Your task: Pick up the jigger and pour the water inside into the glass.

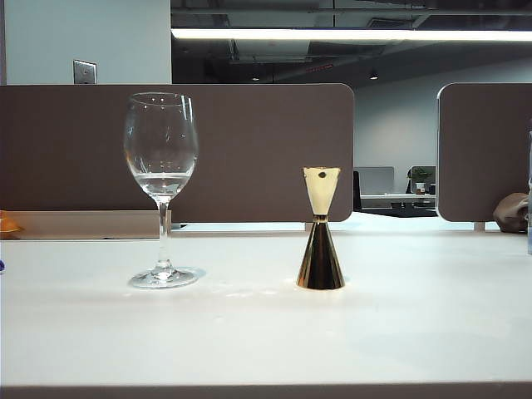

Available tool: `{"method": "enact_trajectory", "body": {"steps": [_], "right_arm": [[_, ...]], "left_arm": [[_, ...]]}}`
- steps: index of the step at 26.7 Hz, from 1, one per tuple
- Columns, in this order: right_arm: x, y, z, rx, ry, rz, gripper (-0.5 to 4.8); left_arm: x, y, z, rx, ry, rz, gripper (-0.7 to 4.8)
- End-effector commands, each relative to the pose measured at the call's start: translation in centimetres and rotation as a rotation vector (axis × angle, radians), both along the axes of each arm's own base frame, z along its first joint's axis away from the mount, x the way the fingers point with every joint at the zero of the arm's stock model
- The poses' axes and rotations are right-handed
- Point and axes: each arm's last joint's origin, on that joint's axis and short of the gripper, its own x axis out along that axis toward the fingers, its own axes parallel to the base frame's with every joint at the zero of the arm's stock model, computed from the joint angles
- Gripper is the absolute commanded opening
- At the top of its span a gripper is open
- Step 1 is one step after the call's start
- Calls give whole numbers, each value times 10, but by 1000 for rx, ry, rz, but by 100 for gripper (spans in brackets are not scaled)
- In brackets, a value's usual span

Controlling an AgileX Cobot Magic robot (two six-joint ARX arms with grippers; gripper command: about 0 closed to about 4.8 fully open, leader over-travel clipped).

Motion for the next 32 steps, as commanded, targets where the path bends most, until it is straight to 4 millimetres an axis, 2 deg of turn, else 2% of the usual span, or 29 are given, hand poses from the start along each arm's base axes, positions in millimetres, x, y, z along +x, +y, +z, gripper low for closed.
{"method": "enact_trajectory", "body": {"steps": [1, 28, 32], "right_arm": [[0, 0, -1, -4, 7, 0, -4], [0, 0, -1, -2, 6, 3, -4], [0, 1, 1, 93, 2, 8, -4]], "left_arm": [[0, 0, 1, 7, -12, 2, -5], [0, 0, 1, 7, -12, 2, -5], [0, 0, 1, 7, -13, 3, -5]]}}
